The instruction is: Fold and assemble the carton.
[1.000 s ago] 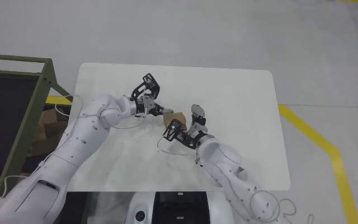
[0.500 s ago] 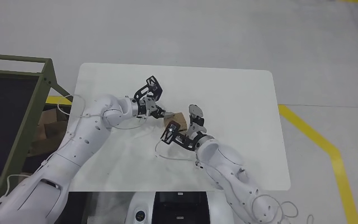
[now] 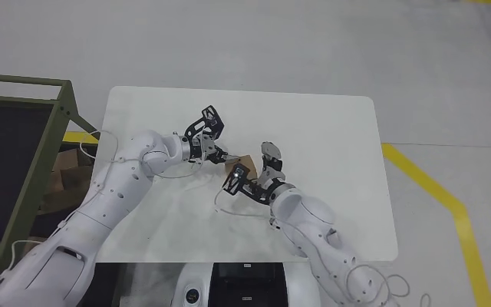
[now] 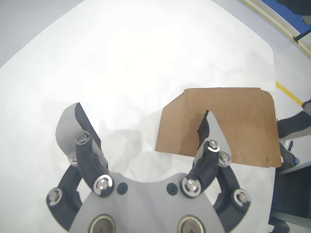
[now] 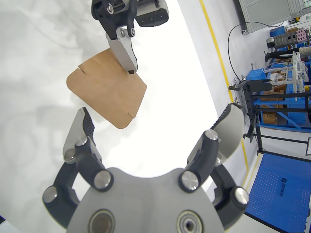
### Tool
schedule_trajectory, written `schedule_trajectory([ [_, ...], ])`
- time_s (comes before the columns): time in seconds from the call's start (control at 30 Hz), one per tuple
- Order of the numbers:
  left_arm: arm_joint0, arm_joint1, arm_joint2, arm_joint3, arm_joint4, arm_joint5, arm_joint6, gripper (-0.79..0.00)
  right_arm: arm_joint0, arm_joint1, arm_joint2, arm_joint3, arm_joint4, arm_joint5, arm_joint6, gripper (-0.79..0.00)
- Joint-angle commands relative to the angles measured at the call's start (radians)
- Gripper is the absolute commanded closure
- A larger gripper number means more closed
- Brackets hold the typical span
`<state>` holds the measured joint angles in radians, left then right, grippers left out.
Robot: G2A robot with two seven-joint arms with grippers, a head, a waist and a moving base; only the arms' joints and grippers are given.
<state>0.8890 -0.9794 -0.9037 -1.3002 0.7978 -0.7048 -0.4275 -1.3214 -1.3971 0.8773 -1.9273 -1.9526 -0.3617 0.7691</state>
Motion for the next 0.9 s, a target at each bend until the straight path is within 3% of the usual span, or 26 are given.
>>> schedule_trajectory([
  [0.0, 0.002, -0.001, -0.003, 0.002, 0.0, 0.001, 0.0, -0.785, -0.002, -0.001, -0.003, -0.009, -0.003, -0.004, 0.002, -0.785],
  [0.87, -0.013, -0.018, -0.002, 0.028, -0.005, -0.033, -0.037, -0.785, -0.004, -0.007, 0.001, -0.016, -0.03, -0.001, 0.003, -0.785],
])
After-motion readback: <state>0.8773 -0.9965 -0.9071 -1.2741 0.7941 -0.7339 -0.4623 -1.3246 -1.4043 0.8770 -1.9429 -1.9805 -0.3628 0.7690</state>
